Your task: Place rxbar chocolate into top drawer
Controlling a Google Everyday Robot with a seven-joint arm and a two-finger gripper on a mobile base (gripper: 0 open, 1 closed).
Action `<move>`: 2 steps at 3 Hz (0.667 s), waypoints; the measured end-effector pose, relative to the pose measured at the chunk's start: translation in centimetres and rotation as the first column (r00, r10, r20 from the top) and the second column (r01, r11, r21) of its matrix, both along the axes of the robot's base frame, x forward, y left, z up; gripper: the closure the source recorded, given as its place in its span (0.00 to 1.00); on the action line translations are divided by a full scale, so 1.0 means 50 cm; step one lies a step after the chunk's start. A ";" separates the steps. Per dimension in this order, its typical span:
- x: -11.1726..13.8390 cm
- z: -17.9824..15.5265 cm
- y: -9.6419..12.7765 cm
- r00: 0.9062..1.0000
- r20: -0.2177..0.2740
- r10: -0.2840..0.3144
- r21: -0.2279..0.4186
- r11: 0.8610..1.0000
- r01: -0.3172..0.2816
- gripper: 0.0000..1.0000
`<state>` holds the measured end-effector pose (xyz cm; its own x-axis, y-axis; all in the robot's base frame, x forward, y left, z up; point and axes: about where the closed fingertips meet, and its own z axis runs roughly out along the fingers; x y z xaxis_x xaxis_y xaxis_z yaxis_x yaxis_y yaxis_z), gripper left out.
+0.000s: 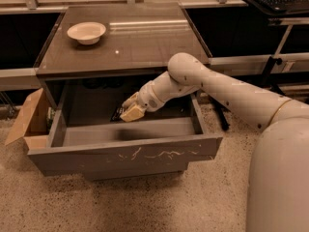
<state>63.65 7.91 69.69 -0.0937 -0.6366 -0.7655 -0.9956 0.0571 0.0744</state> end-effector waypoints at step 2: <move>0.022 -0.093 0.017 1.000 -0.010 0.000 -0.042 0.999 0.000 0.83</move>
Offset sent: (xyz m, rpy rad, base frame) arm 0.0220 0.0103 -0.0619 -0.0540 -0.0068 -0.0200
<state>64.73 8.74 65.06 -0.1014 -0.6684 -0.7368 -0.9948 0.0603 0.0822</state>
